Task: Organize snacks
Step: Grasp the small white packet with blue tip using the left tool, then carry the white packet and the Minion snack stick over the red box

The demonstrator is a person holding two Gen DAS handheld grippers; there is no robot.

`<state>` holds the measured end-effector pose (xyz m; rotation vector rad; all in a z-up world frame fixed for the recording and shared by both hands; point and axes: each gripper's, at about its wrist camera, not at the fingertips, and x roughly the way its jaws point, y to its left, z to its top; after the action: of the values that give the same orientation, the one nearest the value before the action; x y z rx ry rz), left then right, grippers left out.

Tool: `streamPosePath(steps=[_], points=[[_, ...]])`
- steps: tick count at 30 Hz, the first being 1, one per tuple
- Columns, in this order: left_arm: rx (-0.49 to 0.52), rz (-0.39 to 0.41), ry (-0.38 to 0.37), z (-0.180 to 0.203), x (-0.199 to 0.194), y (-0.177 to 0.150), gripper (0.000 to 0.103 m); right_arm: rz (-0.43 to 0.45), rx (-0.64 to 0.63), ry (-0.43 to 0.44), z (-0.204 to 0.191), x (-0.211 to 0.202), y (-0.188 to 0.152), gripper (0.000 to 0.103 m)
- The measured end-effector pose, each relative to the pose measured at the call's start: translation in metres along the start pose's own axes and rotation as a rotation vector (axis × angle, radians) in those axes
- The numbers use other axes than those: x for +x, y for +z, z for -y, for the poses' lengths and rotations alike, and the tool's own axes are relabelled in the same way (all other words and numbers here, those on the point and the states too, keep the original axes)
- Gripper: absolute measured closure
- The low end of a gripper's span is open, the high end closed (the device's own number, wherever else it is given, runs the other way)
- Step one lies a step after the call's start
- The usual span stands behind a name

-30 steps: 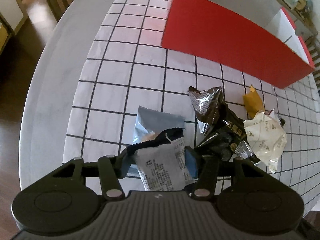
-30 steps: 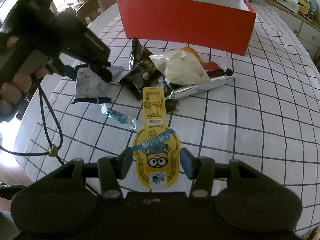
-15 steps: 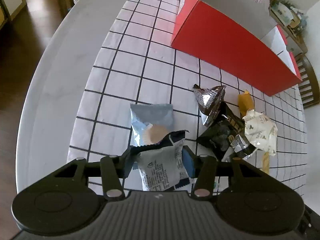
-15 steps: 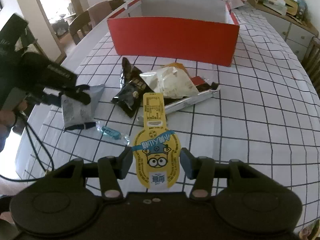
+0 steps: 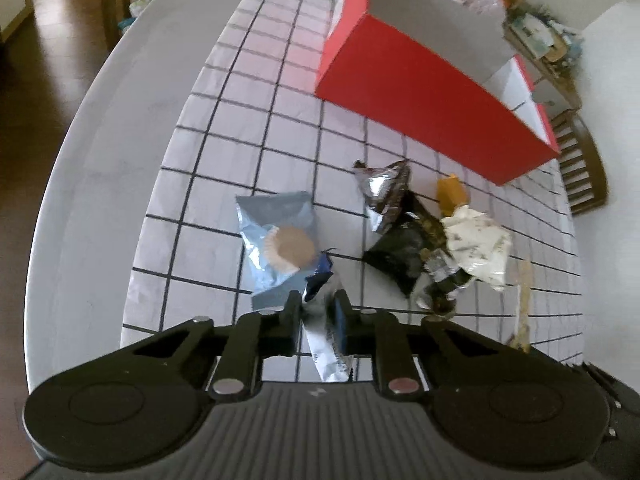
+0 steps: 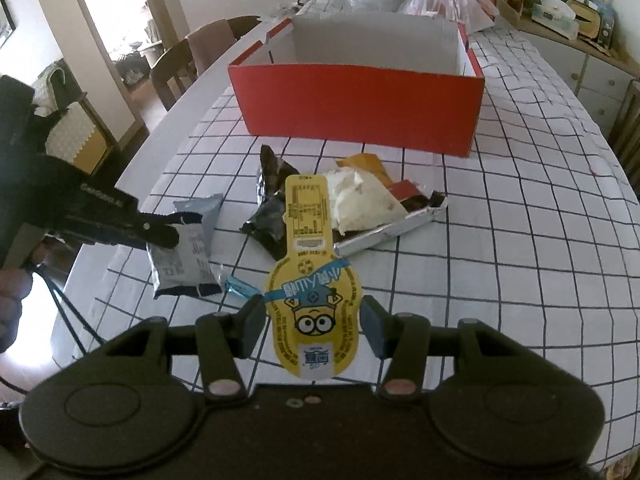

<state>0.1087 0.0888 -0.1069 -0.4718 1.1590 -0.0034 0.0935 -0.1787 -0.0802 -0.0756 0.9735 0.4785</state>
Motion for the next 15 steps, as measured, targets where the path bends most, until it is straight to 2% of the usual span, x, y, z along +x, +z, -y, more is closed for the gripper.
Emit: streamPosePath(steps=[15], points=[[0.071,0.074,-0.016,0.026,-0.027,0.000,0.091,0.081,0.009,-0.030,0.010,-0.019,0.018,0.053]])
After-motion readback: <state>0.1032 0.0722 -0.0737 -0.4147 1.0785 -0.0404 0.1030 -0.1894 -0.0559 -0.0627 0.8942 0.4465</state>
